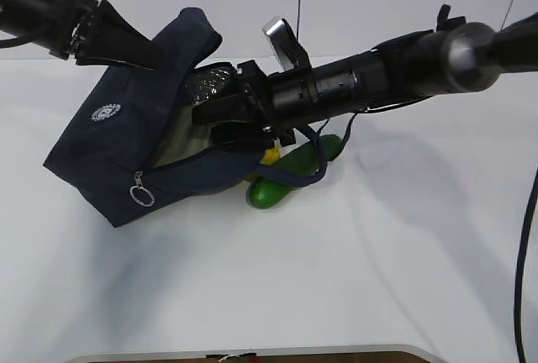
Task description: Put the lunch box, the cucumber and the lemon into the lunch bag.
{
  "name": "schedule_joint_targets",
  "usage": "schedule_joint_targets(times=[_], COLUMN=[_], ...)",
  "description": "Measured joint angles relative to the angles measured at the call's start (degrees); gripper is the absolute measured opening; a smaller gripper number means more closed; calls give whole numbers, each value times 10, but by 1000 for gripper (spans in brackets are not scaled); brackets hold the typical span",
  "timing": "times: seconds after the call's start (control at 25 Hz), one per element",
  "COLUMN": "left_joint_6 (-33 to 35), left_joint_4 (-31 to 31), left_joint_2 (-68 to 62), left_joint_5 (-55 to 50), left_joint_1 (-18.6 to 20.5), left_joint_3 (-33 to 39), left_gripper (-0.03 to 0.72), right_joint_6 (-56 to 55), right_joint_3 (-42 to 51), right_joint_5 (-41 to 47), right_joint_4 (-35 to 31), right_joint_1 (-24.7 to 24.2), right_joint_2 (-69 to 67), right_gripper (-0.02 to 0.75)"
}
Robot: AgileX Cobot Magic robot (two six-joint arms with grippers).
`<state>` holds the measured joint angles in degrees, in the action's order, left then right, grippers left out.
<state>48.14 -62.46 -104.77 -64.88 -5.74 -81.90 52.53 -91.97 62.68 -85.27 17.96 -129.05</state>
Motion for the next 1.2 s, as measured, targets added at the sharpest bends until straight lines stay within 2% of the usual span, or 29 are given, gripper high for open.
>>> schedule_joint_targets(times=[0.12, 0.4, 0.76, 1.0, 1.2], left_joint_6=[0, -4, -86, -101, -105], left_joint_4=[0, 0, -2, -17, -23], left_joint_2=[0, 0, -1, -2, -2], left_joint_5=[-3, -7, -9, -23, -26], left_joint_1=[0, 0, 0, 0, 14], left_joint_3=[0, 0, 0, 0, 0], left_gripper=[10, 10, 10, 10, 10], right_joint_6=[1, -26, -160, -257, -307], right_joint_3=[-1, -1, -1, -1, -1], right_joint_5=[22, 21, -8, -8, -8], right_joint_4=[23, 149, 373, 519, 568], right_joint_1=[-18, -29, -29, -29, -29], right_joint_2=[0, 49, 142, 166, 167], right_gripper=[428, 428, 428, 428, 428])
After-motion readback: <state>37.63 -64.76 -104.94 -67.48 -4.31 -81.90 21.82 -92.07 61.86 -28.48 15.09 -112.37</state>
